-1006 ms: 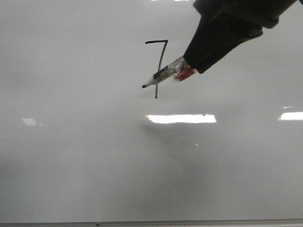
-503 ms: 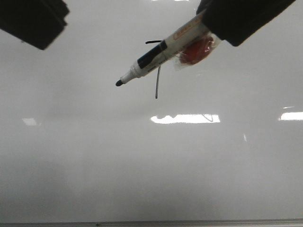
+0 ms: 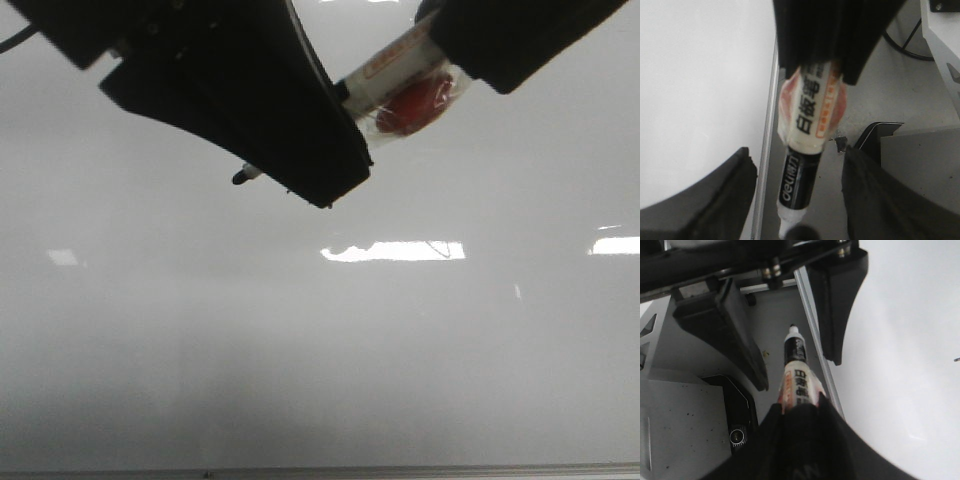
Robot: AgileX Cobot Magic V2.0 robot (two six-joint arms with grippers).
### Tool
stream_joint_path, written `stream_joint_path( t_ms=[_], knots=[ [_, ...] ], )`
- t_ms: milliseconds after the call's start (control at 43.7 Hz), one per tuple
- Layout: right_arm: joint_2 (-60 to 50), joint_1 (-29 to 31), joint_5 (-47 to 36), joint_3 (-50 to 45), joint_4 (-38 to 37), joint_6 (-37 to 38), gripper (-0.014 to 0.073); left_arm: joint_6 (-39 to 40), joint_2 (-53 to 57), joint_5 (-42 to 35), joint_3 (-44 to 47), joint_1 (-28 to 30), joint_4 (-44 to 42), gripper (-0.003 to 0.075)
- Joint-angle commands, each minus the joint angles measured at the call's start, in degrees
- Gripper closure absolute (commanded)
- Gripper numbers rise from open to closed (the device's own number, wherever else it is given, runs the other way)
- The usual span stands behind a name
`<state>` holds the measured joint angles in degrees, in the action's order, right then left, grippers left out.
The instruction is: Write number 7 on whiteboard
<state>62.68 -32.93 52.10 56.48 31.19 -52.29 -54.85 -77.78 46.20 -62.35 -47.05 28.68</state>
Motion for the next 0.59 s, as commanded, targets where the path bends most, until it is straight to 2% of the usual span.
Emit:
stream_joint_path(
  t_ms=[0,160,366,435,572],
  knots=[
    [-1.3,0.0,-2.0,1.5,2.5,-0.7,0.0652,0.0,1.5,-2.5,-2.2,-0.4,1.6,0.0332],
    [-1.3,0.0,-1.9,1.5,2.5,-0.7,0.0652,0.1,1.5,-2.0,-2.2,-0.4,-1.8,0.0335],
    [-1.3,0.0,-1.9,1.5,2.5,-0.7,0.0652,0.2,1.5,-2.5,-2.2,-0.2,-0.7,0.0338],
    [-1.2,0.0,-1.9,1.5,2.5,-0.7,0.0652,0.2,1.5,-2.5,-2.2,-0.2,-0.7,0.037],
    [-1.2,0.0,-1.9,1.5,2.5,-0.7,0.0652,0.2,1.5,-2.5,-2.2,-0.2,-0.7,0.0498]
  ],
)
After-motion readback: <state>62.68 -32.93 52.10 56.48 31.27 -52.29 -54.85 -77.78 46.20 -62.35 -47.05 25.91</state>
